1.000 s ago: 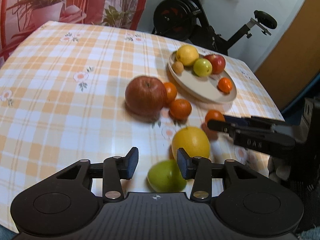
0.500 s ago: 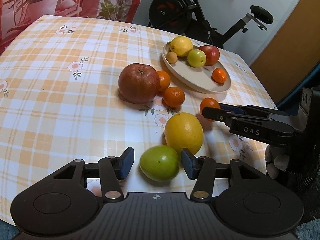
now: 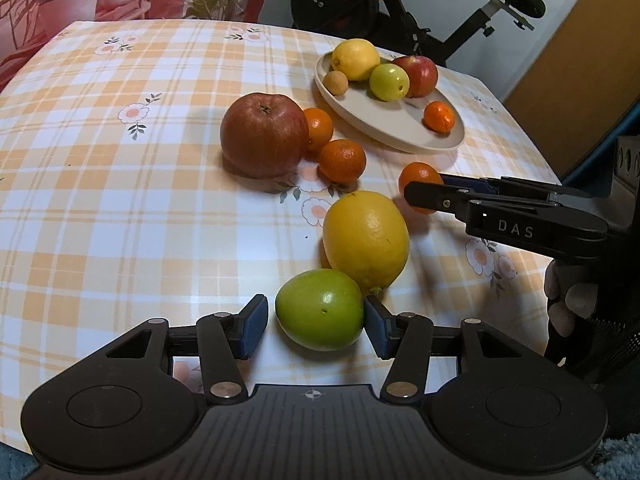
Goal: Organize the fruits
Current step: 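Grasp and lift the green apple with the left tool while the right tool holds the tangerine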
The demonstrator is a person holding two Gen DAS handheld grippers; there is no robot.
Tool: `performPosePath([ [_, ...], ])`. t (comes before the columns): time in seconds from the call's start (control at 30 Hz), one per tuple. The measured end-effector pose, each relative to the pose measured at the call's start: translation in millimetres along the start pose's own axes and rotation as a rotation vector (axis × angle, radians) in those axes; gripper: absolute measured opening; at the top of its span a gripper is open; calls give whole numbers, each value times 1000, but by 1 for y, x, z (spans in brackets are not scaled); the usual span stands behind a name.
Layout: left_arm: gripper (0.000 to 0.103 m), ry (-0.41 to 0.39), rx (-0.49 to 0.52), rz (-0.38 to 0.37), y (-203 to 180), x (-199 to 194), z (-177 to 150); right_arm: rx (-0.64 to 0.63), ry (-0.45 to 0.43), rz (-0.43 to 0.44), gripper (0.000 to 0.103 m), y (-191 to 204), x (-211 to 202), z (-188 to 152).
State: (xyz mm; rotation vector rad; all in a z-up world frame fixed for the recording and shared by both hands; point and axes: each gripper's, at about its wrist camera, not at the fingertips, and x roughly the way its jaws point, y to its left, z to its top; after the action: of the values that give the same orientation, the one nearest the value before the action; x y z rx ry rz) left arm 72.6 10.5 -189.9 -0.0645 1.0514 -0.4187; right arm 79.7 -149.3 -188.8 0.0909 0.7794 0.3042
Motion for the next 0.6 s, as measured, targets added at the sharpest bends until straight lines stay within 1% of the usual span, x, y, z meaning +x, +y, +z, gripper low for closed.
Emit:
performPosePath([
  [0.23,55,-3,3,-1,-1,1,-1,1,1,0,32,0,0,0],
  [0.3,51,-7,8,-6,-2,1,-1,2,1,0,32,0,1,0],
  [0.47,50,-11,11,-7,-2,1,-2,1,1,0,32,0,1,0],
  [0.6,50,-15,11,8,-1,0,-2,1,0,0,32,-1,1,0],
])
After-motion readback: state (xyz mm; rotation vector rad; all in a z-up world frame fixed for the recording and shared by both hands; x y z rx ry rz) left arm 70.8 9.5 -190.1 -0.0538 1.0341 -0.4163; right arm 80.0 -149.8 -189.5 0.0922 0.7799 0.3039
